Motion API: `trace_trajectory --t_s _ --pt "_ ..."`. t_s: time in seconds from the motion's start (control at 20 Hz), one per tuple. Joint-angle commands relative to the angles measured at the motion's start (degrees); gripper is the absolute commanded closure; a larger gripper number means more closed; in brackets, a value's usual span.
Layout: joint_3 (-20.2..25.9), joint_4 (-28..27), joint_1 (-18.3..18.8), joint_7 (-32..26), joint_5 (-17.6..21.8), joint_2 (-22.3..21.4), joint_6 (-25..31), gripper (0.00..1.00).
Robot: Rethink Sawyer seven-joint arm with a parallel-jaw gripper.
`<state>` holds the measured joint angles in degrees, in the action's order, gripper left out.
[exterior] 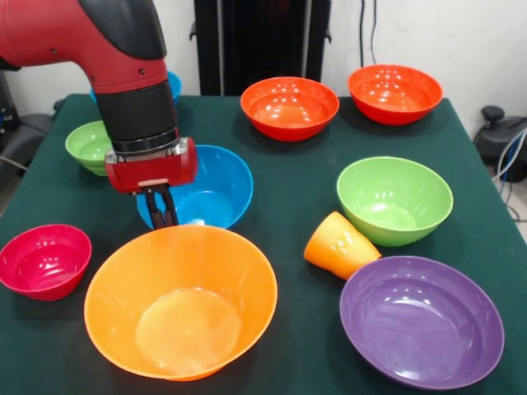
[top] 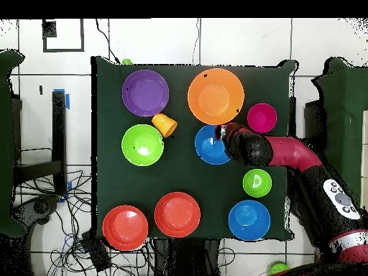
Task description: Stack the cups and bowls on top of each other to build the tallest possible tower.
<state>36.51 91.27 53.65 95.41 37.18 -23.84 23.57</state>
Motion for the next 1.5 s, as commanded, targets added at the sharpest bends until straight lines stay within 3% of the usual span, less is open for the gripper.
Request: trace_trajectory --t_s 0.05,0.35,0.5,0.65,0.85,0.95,1.05,1.15,1.3,1.5 --pt "-0.4 5.3 0.1 -1.8 4.5 0.3 -4.6 1.0" --pt "1.0 6.5 1.4 -3.5 4.9 0.5 -6.0 1.0" --pt "2.4 6.3 2.0 -1.2 6.3 0.7 -13.1 1.0" --pt "4.0 7.9 4.3 -1.6 6.8 1.3 -15.8 1.0" --pt "4.9 7.8 5.5 -2.0 8.3 3.1 -17.8 1.0" --pt "5.2 7.5 6.3 -3.6 8.6 4.5 -15.8 1.0" --pt "4.0 4.7 5.4 -3.9 9.2 6.6 -15.1 1.0" --pt "2.6 -0.4 3.6 -5.8 8.1 10.1 -10.3 1.0" --pt "1.0 -9.8 -0.1 -6.3 7.3 15.8 -7.4 1.0" --pt "-0.9 -18.2 -3.6 -4.8 6.5 20.2 -7.5 1.0"
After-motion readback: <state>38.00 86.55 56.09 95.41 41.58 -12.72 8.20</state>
